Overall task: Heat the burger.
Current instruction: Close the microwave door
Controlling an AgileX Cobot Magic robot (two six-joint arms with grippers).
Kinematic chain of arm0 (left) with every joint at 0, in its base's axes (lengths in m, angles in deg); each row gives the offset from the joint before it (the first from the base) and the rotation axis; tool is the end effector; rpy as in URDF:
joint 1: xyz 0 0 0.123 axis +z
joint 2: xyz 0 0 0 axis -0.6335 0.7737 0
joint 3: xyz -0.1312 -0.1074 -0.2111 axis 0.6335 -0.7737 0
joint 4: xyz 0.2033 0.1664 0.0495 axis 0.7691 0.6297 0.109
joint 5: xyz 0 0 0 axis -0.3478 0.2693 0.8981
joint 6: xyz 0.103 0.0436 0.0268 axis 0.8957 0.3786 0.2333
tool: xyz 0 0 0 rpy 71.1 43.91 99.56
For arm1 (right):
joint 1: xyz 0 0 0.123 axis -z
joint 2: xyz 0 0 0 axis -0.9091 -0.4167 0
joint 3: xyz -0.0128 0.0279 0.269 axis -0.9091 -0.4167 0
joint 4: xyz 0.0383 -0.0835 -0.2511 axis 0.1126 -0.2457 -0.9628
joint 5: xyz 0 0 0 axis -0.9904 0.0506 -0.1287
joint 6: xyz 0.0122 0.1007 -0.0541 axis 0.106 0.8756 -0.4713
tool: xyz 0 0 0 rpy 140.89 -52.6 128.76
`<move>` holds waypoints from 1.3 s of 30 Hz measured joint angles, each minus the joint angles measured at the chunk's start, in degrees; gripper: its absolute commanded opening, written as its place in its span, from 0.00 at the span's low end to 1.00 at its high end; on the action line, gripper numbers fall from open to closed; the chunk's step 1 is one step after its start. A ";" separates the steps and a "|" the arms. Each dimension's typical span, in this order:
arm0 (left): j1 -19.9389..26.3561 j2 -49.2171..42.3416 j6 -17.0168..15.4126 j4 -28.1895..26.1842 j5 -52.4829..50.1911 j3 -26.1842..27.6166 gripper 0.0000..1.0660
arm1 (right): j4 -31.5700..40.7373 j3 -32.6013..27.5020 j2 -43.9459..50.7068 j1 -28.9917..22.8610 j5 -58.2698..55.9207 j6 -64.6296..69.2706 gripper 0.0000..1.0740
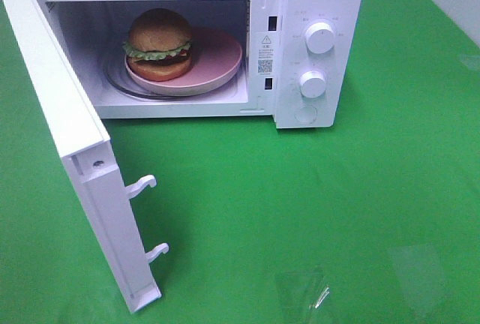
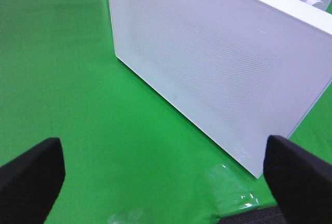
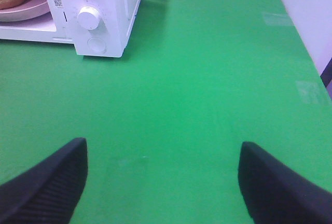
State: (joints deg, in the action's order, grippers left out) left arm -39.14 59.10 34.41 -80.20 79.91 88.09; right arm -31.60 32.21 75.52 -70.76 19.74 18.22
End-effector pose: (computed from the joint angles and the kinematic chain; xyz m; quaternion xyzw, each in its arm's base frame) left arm 0.0380 -0.0273 0.2815 0.0919 0.8397 -0.0821 0.5289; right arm 0.0496 -0.0005 0.2809 -0.0329 0.8297 0.0029 0.5572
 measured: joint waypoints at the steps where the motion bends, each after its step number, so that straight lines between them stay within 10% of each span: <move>1: 0.00 0.00 -0.52 0.00 -0.52 0.11 0.92 | 0.00 0.00 0.00 0.00 0.00 0.00 0.71; 11: 0.00 2.29 -4.35 0.97 -10.20 2.01 0.75 | 0.00 0.00 0.00 0.00 0.00 0.00 0.71; 24: 0.00 19.88 -4.35 2.46 -29.79 2.01 0.08 | 0.00 0.00 0.00 0.00 0.00 0.00 0.71; 39: 0.00 34.43 0.80 2.41 -51.80 -1.66 0.00 | 0.00 0.00 0.00 0.00 0.00 0.00 0.71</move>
State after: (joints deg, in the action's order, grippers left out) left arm -39.14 93.53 35.21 -77.79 28.11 86.43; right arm -31.60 32.21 75.52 -70.76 19.74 18.22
